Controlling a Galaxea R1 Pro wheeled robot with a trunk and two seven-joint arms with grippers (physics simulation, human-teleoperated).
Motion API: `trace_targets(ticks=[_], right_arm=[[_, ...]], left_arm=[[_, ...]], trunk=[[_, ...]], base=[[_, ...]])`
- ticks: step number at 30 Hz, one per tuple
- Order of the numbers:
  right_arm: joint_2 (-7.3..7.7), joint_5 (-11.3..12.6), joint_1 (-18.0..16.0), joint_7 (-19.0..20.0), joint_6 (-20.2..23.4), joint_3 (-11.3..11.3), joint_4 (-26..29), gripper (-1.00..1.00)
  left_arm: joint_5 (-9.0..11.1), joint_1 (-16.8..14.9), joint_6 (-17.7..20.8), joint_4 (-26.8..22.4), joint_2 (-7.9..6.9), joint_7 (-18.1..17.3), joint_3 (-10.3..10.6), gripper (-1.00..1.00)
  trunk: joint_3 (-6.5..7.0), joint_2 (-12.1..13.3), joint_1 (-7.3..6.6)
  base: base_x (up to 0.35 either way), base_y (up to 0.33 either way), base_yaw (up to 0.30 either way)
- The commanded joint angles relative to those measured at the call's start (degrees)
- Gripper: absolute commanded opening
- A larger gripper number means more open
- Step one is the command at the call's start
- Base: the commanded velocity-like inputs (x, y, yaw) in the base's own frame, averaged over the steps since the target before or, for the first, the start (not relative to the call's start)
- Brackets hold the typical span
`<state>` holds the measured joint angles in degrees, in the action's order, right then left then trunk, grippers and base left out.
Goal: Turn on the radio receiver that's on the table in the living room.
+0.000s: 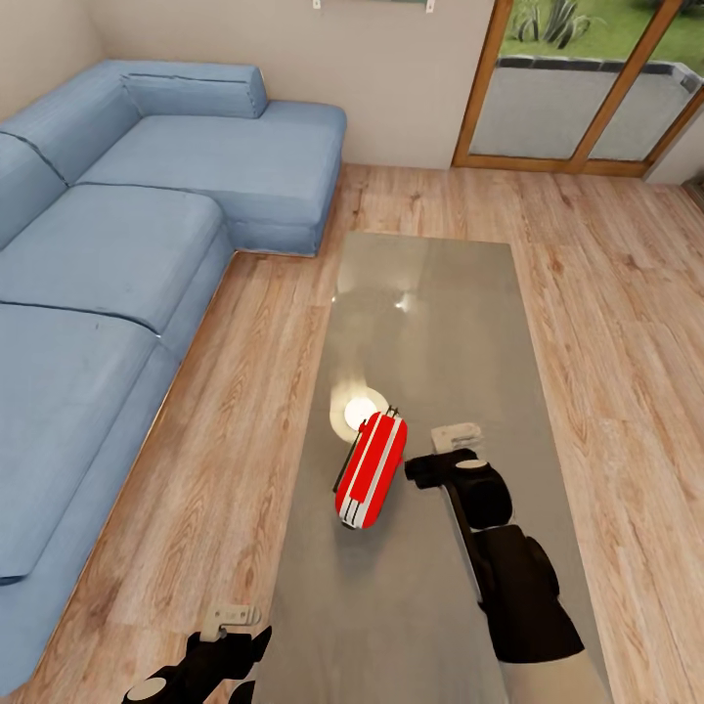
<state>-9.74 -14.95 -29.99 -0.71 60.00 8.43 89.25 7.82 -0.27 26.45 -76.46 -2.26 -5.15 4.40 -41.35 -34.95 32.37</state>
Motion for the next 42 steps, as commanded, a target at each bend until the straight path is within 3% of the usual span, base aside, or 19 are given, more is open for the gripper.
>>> trace_targets(ticks=[1,10,20,23,26,36,42], right_arm=[[-0.26,0.0,-0.7,0.0,0.0,0.0,0.0,1.00],[-0.26,0.4,-9.1,0.1,0.0,0.0,-0.9,1.00],[-0.26,0.4,-9.8,0.2,0.0,0.8,-0.8,1.00],[-0.26,0.2,-9.9,0.1,0.0,4.6,-0.8,1.00],[-0.26,0.2,-9.8,0.0,0.0,5.5,-0.8,1.00],[-0.26,0.9,-9.8,0.4,0.0,5.7,-1.0,1.00],[-0.26,0.9,-9.8,0.5,0.0,5.7,-1.1,1.00]], left_arm=[[0.0,0.0,0.0,0.0,0.01,0.0,0.0,1.00],[0.0,0.0,0.0,0.1,-0.02,0.0,0.0,1.00],[0.0,0.0,0.0,0.2,-0.02,0.1,0.0,1.00],[0.0,0.0,0.0,0.2,-0.02,0.1,0.0,1.00],[0.0,0.0,-0.1,0.1,-0.02,0.1,0.0,1.00],[0.1,0.0,-0.1,0.1,0.11,0.0,0.1,1.00],[0.0,0.0,-0.2,0.2,1.09,0.0,0.2,1.00]], trunk=[[0.00,0.0,0.00],[0.00,0.0,0.00],[0.00,0.0,0.00],[0.00,0.0,0.00],[0.00,0.0,0.00],[0.00,0.0,0.00],[0.00,0.0,0.00]], base=[[0.000,0.000,0.000],[0.000,0.000,0.000],[0.000,0.000,0.000],[0.000,0.000,0.000],[0.000,0.000,0.000],[0.000,0.000,0.000],[0.000,0.000,0.000]])
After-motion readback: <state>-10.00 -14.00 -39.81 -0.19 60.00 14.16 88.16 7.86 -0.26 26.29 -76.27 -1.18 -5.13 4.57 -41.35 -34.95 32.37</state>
